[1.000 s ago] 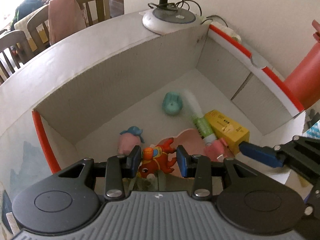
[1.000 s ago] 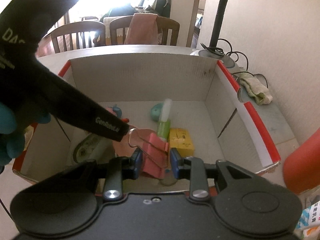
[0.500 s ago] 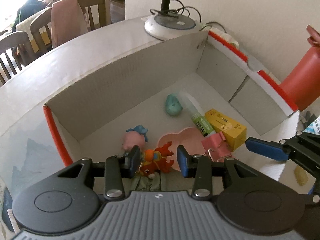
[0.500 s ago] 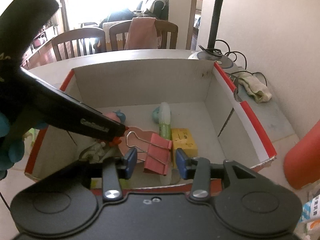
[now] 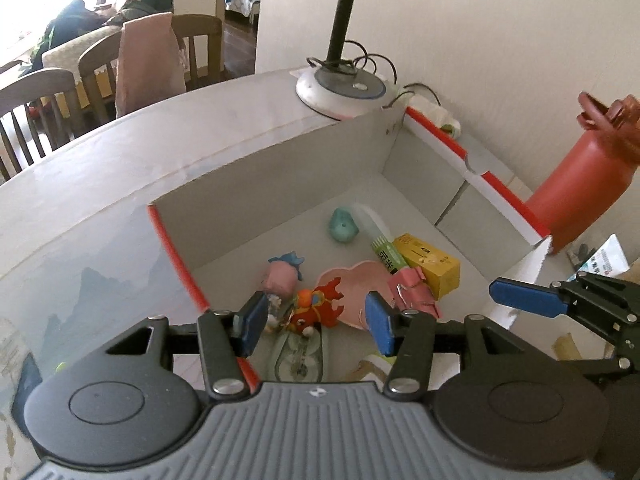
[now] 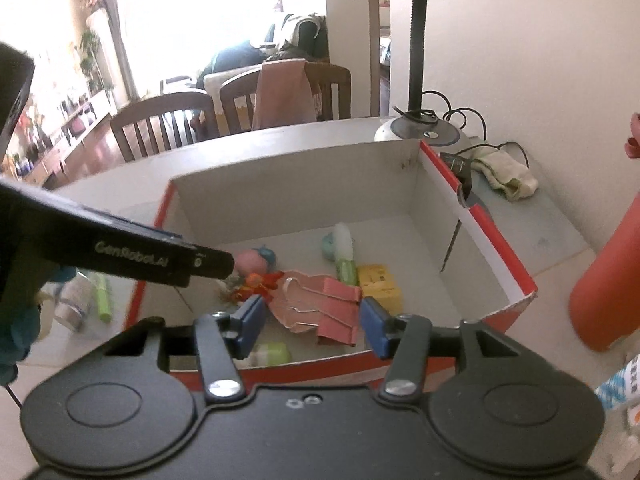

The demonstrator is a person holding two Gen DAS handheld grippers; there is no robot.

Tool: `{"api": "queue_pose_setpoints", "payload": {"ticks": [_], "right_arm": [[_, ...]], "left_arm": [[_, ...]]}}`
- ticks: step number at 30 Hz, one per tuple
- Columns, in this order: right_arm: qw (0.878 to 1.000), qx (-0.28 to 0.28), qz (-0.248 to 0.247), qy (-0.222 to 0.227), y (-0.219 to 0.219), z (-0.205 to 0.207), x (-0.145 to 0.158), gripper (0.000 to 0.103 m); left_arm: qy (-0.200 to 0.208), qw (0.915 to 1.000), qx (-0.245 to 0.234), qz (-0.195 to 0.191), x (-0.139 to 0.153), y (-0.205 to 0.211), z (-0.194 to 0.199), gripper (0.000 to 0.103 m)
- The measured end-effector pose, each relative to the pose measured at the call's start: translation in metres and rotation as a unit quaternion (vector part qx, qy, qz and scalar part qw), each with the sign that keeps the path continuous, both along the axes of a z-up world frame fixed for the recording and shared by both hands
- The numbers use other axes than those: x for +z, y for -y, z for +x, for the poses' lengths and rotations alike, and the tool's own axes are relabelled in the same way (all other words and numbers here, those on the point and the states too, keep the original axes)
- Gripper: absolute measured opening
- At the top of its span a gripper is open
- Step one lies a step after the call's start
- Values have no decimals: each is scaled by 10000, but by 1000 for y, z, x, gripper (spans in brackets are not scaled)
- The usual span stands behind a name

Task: Organize rigid objects
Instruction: 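Withdraw both open grippers from the shoebox toward the bottle and highlighter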

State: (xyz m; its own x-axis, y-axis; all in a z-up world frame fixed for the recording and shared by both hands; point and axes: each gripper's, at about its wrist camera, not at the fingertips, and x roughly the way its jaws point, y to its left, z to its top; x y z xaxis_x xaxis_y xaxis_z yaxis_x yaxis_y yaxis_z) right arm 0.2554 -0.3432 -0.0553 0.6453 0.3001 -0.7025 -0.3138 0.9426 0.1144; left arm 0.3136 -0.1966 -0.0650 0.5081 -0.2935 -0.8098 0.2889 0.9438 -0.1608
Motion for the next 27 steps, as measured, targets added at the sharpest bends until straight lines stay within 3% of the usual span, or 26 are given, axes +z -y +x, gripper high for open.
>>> {"api": "queue_pose_setpoints", "payload": {"ticks": [6, 16, 27], "right_arm": [[9998, 80, 138, 138, -8, -14, 16, 64], [9983, 381, 341, 288, -31, -43, 35, 66], [9939, 866, 553, 407, -66, -76, 51, 78]], "left_arm": [[162, 9997, 51, -167, 20, -20, -22, 53], [549, 9980, 274, -166, 46, -56, -61, 53], [782, 9950, 548, -294, 60, -109, -109, 69]]}}
